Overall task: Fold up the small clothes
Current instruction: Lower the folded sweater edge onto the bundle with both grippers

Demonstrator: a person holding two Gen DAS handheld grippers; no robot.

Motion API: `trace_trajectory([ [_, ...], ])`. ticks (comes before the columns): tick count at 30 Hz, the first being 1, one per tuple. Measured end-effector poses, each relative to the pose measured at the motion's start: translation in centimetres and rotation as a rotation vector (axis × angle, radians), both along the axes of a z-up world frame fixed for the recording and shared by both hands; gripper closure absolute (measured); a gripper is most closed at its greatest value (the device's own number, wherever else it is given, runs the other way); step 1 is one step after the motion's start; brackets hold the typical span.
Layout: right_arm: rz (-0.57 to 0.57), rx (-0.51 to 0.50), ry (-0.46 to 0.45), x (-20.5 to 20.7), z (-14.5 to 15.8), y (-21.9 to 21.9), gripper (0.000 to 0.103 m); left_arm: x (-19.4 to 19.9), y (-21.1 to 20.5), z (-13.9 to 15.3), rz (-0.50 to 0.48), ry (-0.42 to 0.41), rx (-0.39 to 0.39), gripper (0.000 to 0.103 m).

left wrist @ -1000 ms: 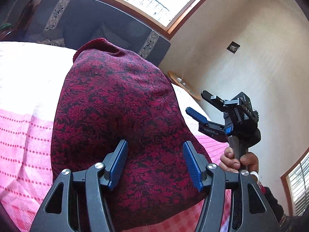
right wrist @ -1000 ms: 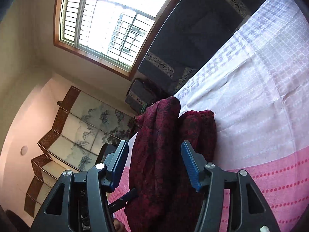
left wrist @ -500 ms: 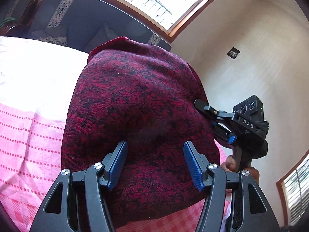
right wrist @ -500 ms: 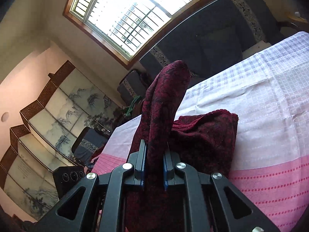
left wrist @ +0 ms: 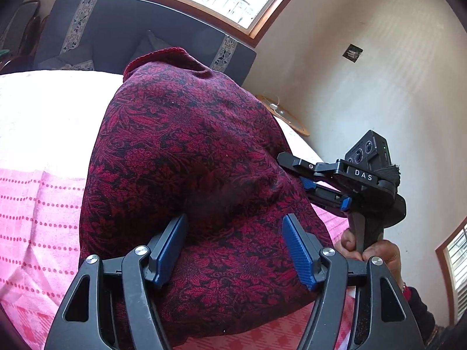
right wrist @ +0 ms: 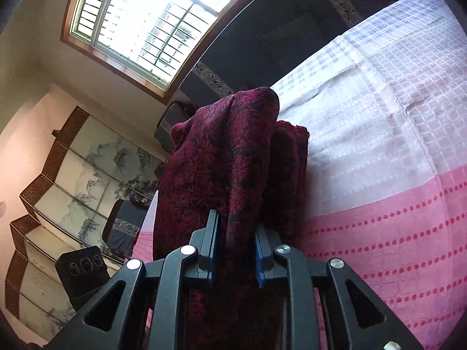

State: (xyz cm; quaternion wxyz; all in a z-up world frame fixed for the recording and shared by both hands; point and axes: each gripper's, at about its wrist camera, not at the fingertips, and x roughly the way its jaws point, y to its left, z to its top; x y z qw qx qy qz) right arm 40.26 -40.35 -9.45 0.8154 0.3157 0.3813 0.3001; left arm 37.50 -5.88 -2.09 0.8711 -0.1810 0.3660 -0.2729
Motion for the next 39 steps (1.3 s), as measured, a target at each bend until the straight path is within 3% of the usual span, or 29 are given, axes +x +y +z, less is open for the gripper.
trace_trajectory([
  [2, -0.03, -0.067, -0.015, 0.1, 0.8, -0.3, 0.069, 0.0, 0.0, 0.0, 0.001, 0.001, -0.001, 0.035],
  [5, -0.072, -0.084, -0.007, 0.8, 1.1, -1.2, 0.036, -0.1, 0.1, -0.1, 0.003, 0.008, -0.013, 0.035],
  [10, -0.009, -0.071, 0.057, 2.9, 0.7, -0.4, 0.034, 0.0, 0.4, -0.3, 0.007, 0.003, -0.015, 0.035],
  [11, 0.005, -0.073, 0.056, 3.1, 0.8, 0.0, 0.036, -0.1, 0.4, -0.4, 0.006, -0.001, -0.01, 0.035],
  [14, 0.057, -0.104, 0.058, 4.0, 1.4, 2.1, 0.081, -0.6, 0.3, -0.3, 0.021, -0.025, 0.004, 0.035],
  [16, 0.076, -0.073, 0.035, 4.2, 1.9, 3.1, 0.083, -1.0, 1.0, -0.3, 0.055, -0.042, -0.01, 0.035],
  [19, 0.125, 0.166, -0.078, 3.8, 3.9, 3.2, 0.085, -1.1, 2.5, -0.5, 0.1, -0.042, -0.08, 0.035],
  [21, 0.127, 0.187, -0.131, 3.7, 4.3, 3.2, 0.085, -0.6, 2.8, -0.6, 0.103, -0.019, -0.108, 0.035],
  [25, 0.049, 0.126, 0.009, 5.6, -2.0, 1.5, 0.085, -0.3, 1.9, -0.7, 0.067, -0.011, -0.056, 0.035],
  [28, 0.034, 0.197, 0.03, 4.5, -4.0, -0.4, 0.085, -0.7, 1.2, -0.7, 0.034, -0.038, -0.006, 0.035],
  [31, 0.017, 0.157, 0.006, 3.6, -2.8, -0.8, 0.075, -0.8, 0.8, -0.7, 0.034, -0.055, 0.032, 0.034],
  [34, -0.008, 0.119, -0.018, 1.9, -0.6, -1.5, 0.067, -0.6, 0.9, -0.6, 0.044, -0.041, 0.011, 0.032],
  [36, 0.0, 0.042, -0.044, -0.3, 0.8, -1.2, 0.037, -0.5, 1.2, -0.6, 0.046, -0.03, -0.007, 0.032],
  [39, 0.023, -0.098, -0.094, -4.5, 2.1, 0.2, 0.031, -0.5, 1.1, -0.6, 0.052, -0.028, -0.002, 0.032],
])
